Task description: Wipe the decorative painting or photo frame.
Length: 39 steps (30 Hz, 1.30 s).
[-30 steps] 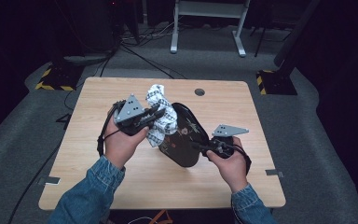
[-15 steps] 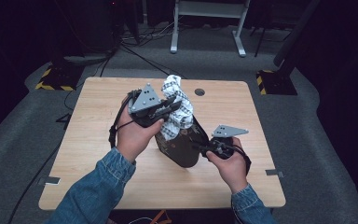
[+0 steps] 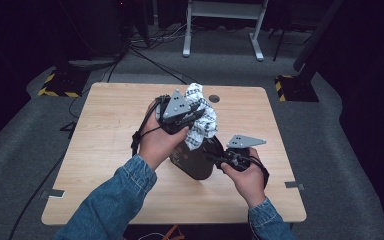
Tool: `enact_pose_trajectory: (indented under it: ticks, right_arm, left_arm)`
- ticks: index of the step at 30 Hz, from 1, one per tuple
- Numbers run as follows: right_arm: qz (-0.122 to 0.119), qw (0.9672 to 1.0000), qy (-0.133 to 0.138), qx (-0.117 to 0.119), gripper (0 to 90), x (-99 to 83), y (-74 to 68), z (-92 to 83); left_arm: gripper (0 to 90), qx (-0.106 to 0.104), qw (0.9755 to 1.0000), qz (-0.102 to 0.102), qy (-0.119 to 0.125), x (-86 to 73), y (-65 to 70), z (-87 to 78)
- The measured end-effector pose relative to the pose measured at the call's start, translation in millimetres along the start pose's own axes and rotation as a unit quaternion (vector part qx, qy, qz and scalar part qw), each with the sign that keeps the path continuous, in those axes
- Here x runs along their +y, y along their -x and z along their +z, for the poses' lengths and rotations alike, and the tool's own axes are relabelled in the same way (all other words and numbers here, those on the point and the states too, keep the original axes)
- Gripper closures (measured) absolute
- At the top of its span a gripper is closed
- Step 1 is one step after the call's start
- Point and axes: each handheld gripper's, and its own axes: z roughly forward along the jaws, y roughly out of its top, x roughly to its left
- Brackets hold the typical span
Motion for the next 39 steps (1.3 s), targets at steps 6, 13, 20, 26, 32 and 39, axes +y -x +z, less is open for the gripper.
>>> enact_pose_trajectory:
  ticks: [6,13,20,26,32,39]
  right_arm:
    - [-0.004,1.0000,-0.002,-0.002,80.8,0.5,-1.3,0.2]
    - [-0.006,1.0000,-0.003,-0.002,80.8,0.5,-2.0,0.3]
    - [-0.006,1.0000,-0.003,-0.001,80.8,0.5,-1.8,0.2]
    - [-0.006,1.0000,-0.005,-0.001,80.7,0.7,-2.1,0.2]
    - [-0.005,1.0000,-0.005,0.000,80.7,0.6,-1.7,0.1]
    - [-0.005,1.0000,-0.006,-0.001,80.7,0.7,-1.7,0.1]
  left_arm:
    - [81.0,0.014,0.9999,-0.001,-0.002,-1.6,-6.0,-0.5]
    - [81.5,0.041,0.9990,0.014,-0.011,-4.1,-12.8,-2.8]
    - [81.7,0.061,0.9980,0.007,-0.017,-11.7,-21.8,-4.9]
    - [81.8,0.071,0.9971,-0.002,-0.026,-18.4,-27.7,-4.7]
    - [82.0,0.079,0.9964,-0.003,-0.031,-22.1,-28.4,-4.3]
    - [82.0,0.084,0.9957,-0.004,-0.039,-24.6,-29.4,-3.7]
